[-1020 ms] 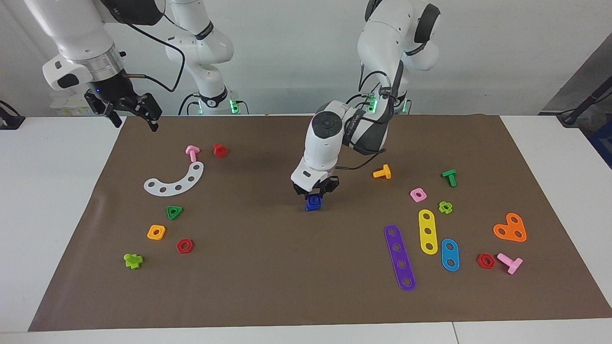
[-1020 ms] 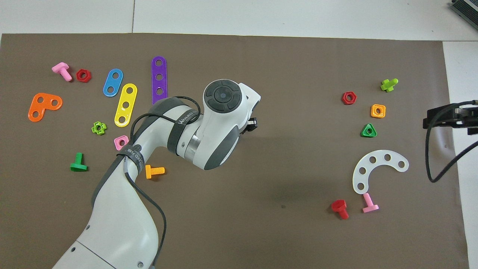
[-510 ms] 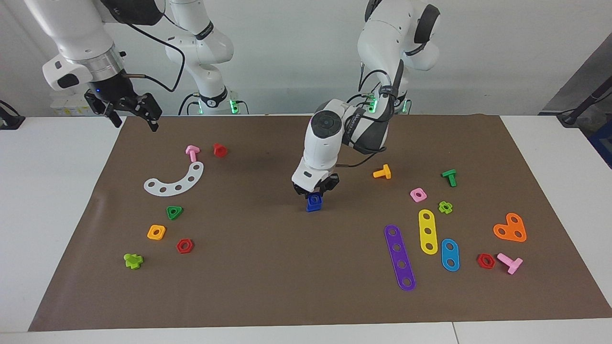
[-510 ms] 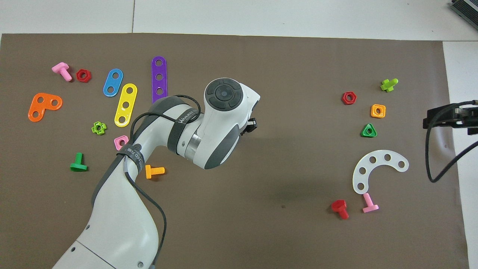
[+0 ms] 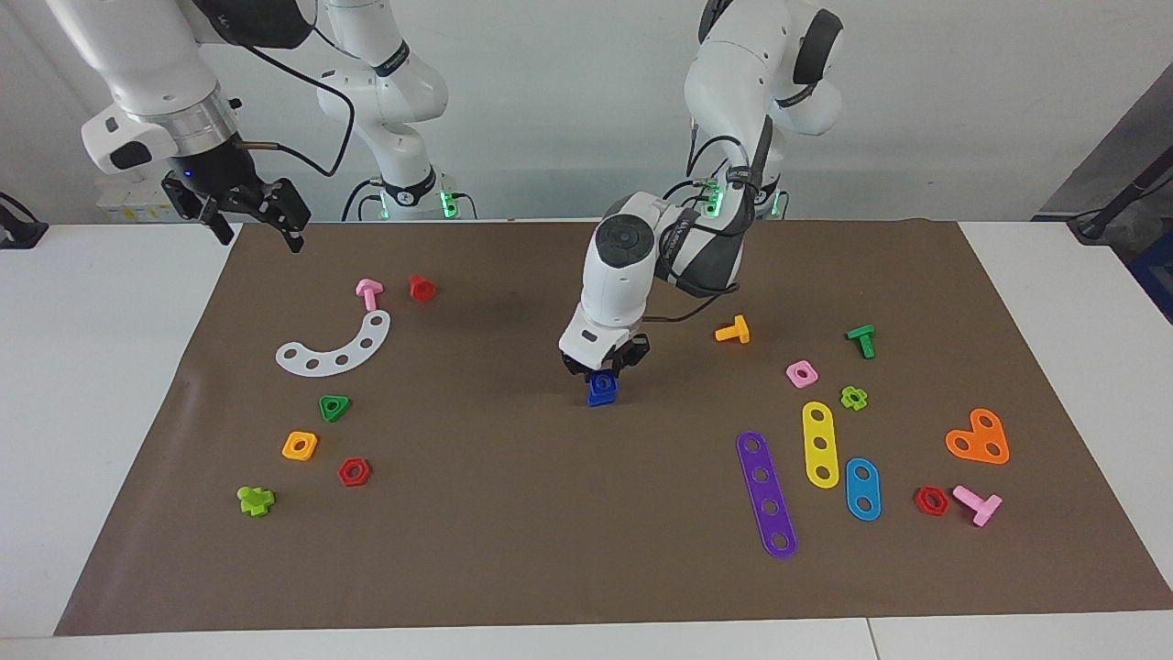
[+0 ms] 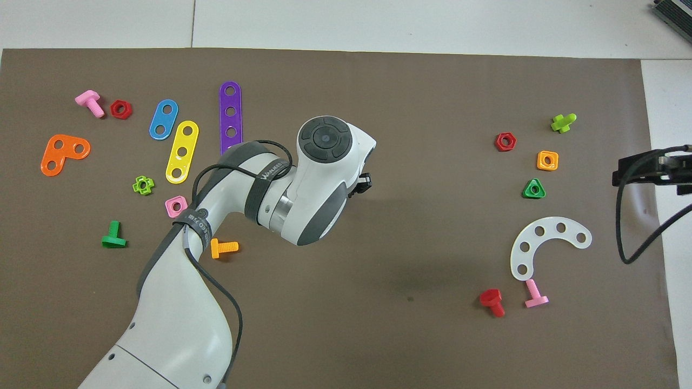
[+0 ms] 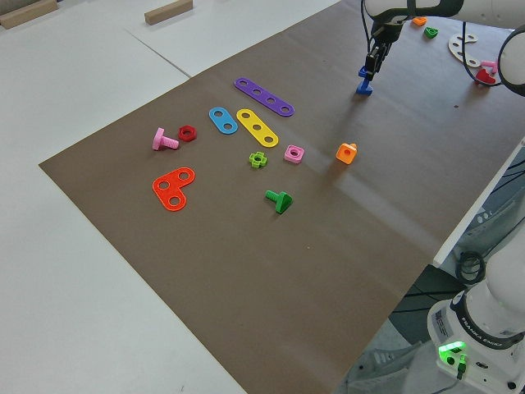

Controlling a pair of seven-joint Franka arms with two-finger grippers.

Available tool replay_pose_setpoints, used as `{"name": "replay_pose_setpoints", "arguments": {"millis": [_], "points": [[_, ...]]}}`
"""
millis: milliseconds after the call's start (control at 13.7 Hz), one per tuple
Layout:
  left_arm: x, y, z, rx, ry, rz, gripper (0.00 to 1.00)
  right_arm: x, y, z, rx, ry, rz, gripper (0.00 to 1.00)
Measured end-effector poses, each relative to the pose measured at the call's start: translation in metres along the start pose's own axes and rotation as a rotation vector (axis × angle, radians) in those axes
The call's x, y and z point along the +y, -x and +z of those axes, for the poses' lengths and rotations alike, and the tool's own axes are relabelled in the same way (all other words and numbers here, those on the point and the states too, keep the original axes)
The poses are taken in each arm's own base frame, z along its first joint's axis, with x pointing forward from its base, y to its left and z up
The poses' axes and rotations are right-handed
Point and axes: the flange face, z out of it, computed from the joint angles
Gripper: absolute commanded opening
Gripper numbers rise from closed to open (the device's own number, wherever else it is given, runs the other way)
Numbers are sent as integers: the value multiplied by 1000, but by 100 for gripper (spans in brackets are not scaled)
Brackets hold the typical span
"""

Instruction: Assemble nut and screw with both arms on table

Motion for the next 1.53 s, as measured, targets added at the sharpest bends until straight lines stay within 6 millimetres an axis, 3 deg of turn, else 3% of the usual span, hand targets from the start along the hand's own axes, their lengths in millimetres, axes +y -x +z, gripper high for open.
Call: {"name": "replay_pose_setpoints", "arguments": {"millis": [364, 728, 947, 1092, 1238, 1384, 1529], "points": [[-4, 5, 21, 3, 1, -1, 29, 0, 0, 0, 0, 0, 0, 100], [-5, 6, 27, 17, 12, -3, 100, 0, 0, 0, 0, 0, 0, 100], [-2, 3, 16, 26, 21, -8, 100, 0, 0, 0, 0, 0, 0, 100], [-2, -3, -7, 16, 11, -19, 100, 0, 0, 0, 0, 0, 0, 100], [-23, -26, -50, 32, 24, -65, 100, 0, 0, 0, 0, 0, 0, 100], [-81, -53, -113, 50, 39, -135, 100, 0, 0, 0, 0, 0, 0, 100], [-151, -66, -168, 40, 32, -156, 100, 0, 0, 0, 0, 0, 0, 100]]}}
